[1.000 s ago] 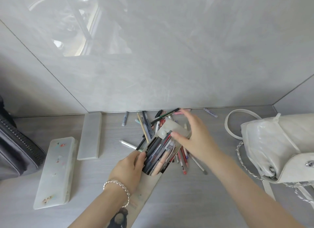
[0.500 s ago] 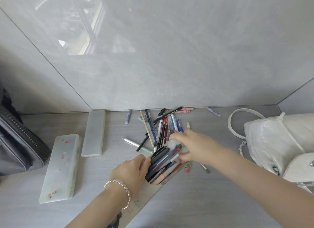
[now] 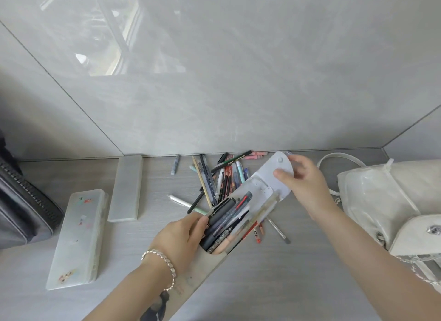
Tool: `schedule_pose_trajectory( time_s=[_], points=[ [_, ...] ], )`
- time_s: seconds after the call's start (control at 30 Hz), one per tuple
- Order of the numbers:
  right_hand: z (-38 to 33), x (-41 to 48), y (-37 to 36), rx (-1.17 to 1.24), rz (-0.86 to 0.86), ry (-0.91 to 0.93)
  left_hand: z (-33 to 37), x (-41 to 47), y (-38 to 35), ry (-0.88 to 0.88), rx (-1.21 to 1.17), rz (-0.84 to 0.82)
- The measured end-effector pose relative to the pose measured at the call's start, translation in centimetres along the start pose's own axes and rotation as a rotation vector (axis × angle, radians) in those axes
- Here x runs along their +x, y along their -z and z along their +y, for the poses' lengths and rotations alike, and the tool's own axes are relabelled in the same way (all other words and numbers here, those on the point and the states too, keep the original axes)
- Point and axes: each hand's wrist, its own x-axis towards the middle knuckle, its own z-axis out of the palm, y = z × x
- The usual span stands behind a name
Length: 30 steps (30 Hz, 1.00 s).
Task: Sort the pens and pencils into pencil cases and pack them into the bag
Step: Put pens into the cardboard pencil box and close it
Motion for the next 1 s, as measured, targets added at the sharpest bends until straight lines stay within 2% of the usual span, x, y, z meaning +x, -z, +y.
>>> schedule_pose_trajectory(
  time_s=[0.07,0.1,0.17,0.3,0.4,0.5,0.67,0.77,0.93,1.0],
  points=[
    [0.3,-0.4,0.0,-0.379,0.161,0.196,0.0,-0.1,-0.2,0.011,0.045,-0.020],
    [0.2,-0.7,-0.1,-0.544,0.151,0.279,0.0,-0.2,-0.3,0.020,0.058,-0.030],
    [0.2,-1.2,-0.7,-0.738,0.022,0.377,0.0,-0.2,-0.4,0.041,0.044,-0.033],
    [-0.3,-2.1,-1.2,-0.888,-0.244,0.480,0.0,0.1,0.0,0.070,0.012,0.001],
    [-0.6,-2.4,-0.9,-0.958,-0.393,0.441,0.0,0.4,0.4,0.086,0.022,0.004],
    [-1.0,-2.5,-1.0,-0.982,-0.499,0.322,-0.1,0.5,0.5,0.091,0.038,0.010],
    [-1.9,-3.0,-1.6,-1.230,-0.415,0.334,0.3,0.2,0.3,0.077,0.055,0.037],
    [-2.0,-2.8,-1.9,-1.322,-0.460,0.270,0.6,0.2,0.3,0.051,0.128,0.050],
    [-2.2,-2.8,-3.3,-1.154,-0.623,0.082,0.9,0.3,-0.2,0.026,0.286,0.059],
    [-2.0,-3.1,-3.9,-1.100,-0.632,0.028,1.0,0.2,-0.4,0.017,0.315,0.065]
  ],
)
